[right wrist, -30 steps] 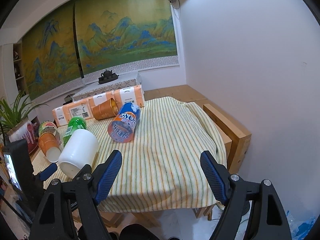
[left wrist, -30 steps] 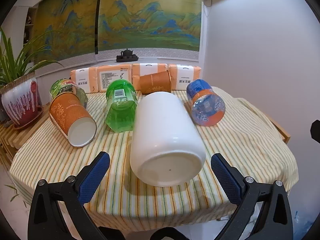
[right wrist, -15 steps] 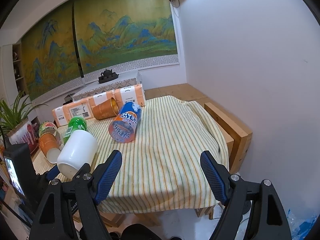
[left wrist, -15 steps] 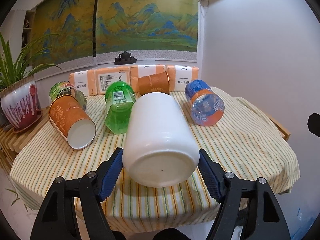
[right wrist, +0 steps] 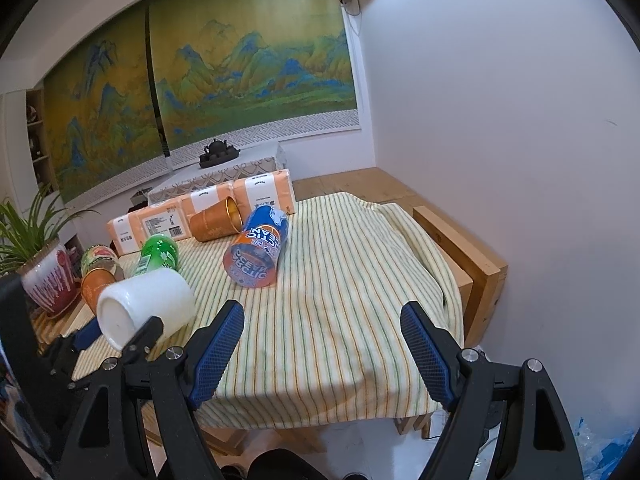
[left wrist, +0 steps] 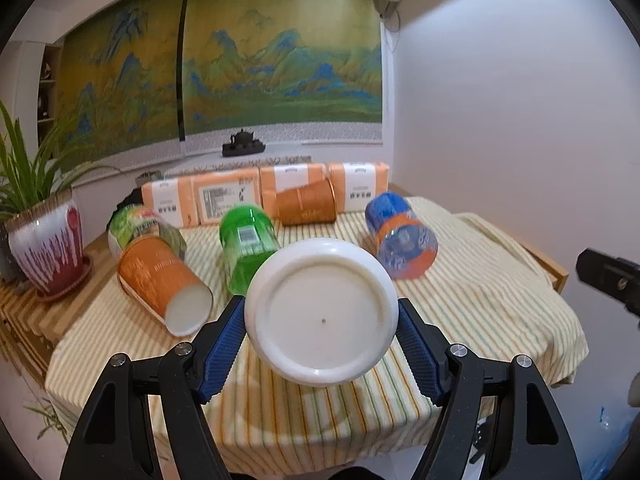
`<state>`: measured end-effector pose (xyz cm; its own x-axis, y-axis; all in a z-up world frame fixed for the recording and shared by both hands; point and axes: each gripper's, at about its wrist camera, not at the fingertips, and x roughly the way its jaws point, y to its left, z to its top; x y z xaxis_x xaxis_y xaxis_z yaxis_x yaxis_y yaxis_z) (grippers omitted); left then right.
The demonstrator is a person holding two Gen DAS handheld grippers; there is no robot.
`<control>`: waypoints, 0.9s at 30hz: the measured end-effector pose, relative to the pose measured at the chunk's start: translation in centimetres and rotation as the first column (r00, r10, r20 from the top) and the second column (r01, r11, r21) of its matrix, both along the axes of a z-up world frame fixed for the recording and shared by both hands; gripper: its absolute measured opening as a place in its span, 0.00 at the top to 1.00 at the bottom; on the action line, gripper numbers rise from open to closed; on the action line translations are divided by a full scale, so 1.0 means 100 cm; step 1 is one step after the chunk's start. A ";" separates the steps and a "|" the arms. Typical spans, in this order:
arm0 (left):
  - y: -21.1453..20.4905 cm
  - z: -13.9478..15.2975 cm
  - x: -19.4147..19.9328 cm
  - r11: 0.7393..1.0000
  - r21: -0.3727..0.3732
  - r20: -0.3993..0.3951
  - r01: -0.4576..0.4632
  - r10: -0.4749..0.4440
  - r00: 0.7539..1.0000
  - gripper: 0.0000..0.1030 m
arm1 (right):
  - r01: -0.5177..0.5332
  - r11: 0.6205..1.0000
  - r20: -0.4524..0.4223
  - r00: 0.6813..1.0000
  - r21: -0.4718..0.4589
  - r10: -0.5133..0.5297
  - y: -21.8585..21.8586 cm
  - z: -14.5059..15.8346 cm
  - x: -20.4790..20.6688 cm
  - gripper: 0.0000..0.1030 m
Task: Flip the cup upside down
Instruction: 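Close the left tool on the cup and rotate it bottom up, then lower the cup onto the cloth rim-down and open the left tool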
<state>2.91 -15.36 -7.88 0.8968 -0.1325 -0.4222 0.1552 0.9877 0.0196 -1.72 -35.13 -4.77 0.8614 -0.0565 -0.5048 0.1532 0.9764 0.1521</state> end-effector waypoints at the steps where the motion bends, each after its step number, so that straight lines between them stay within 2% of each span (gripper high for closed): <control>1: 0.001 0.002 0.000 1.000 -0.002 0.004 0.005 -0.005 1.000 0.26 | 0.000 1.000 0.000 1.000 0.000 0.000 0.001 0.000 0.000 0.25; 5: 0.006 0.009 0.002 1.000 -0.003 0.019 0.014 -0.014 1.000 0.26 | -0.003 1.000 -0.003 1.000 0.001 0.003 0.004 0.000 0.003 0.25; 18: 0.019 0.024 0.019 0.992 -0.090 -0.035 0.090 -0.093 0.995 0.26 | -0.012 1.000 -0.012 1.000 -0.021 0.012 0.016 -0.001 0.014 0.25; 21: 0.019 0.025 0.027 0.992 -0.083 -0.034 0.100 -0.103 0.994 0.26 | -0.016 1.000 -0.011 1.000 -0.026 0.016 0.019 0.000 0.018 0.25; 27: 0.018 0.017 0.045 0.987 -0.081 -0.082 0.140 -0.146 0.986 0.26 | -0.026 0.999 -0.014 1.000 -0.034 0.026 0.029 0.001 0.023 0.25</control>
<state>7.44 -13.57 -6.22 0.8266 -0.2905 -0.4821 0.2926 0.9535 -0.0728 0.56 -32.19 -4.66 0.8559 -0.0518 -0.5146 0.1296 0.9847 0.1166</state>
